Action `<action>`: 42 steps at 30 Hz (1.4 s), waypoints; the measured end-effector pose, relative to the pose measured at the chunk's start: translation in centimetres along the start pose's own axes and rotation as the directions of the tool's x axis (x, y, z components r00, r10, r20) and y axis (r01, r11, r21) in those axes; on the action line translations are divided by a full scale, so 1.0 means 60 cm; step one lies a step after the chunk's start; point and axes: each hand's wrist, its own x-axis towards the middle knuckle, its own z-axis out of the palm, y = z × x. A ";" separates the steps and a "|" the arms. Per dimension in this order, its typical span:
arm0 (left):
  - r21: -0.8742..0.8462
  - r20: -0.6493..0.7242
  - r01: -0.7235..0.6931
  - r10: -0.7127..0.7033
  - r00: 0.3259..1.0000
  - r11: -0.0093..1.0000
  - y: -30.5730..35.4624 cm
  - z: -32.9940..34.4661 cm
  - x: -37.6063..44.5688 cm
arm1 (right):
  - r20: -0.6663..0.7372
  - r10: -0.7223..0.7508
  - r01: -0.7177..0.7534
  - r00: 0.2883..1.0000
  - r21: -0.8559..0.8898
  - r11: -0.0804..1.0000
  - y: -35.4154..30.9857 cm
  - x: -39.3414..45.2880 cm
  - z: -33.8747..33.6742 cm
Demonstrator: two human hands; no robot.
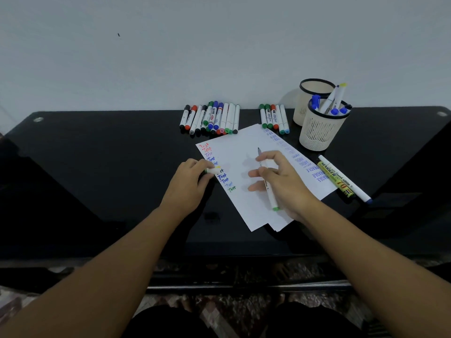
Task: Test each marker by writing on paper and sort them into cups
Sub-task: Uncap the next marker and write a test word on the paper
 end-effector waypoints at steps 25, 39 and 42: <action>-0.297 0.102 0.081 -0.052 0.993 0.951 0.049 -0.045 0.015 | 0.236 -0.177 0.294 0.956 -0.772 0.563 -0.018 0.026 -0.023; -0.330 0.289 0.177 -0.079 0.954 0.927 0.073 -0.040 0.044 | 0.389 -0.118 0.369 0.914 -0.673 0.641 -0.018 0.025 -0.014; -0.221 0.292 0.167 -0.098 0.951 0.961 0.053 -0.027 0.046 | 0.370 -0.143 0.375 0.918 -0.689 0.620 -0.018 0.026 -0.016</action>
